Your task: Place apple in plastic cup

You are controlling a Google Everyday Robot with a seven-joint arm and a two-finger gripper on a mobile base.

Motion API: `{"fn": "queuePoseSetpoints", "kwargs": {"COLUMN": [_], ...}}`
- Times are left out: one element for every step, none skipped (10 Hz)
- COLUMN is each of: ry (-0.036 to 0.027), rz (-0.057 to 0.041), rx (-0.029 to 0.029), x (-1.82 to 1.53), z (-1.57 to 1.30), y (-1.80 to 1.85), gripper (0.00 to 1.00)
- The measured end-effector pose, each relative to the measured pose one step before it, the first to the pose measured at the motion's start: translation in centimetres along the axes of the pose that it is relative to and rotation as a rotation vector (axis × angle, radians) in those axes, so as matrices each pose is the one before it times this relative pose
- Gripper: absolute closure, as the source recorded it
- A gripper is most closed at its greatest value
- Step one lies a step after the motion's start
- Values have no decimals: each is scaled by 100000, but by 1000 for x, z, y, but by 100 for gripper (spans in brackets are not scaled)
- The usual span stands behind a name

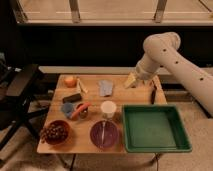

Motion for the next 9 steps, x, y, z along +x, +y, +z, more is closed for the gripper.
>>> {"fn": "queuePoseSetpoints", "kwargs": {"ry": [1192,1680,-64,-153,68,-107,-265,-652,-428], "rz": [-1839,-2787,-3104,-202,262,-112,-230,-367,-1003], "rx": [1609,3418,1554,-117,-76,37,320,846,1661], "x": [595,973,437,-26,-96,8,60,-213,-411], "z": [264,338,168,35,-95,50,27,110,387], "y": [-1302,-2317,-1384,26,168,-56,-120,79,-188], "gripper": [27,27,27,27,27,27,27,27,27]}}
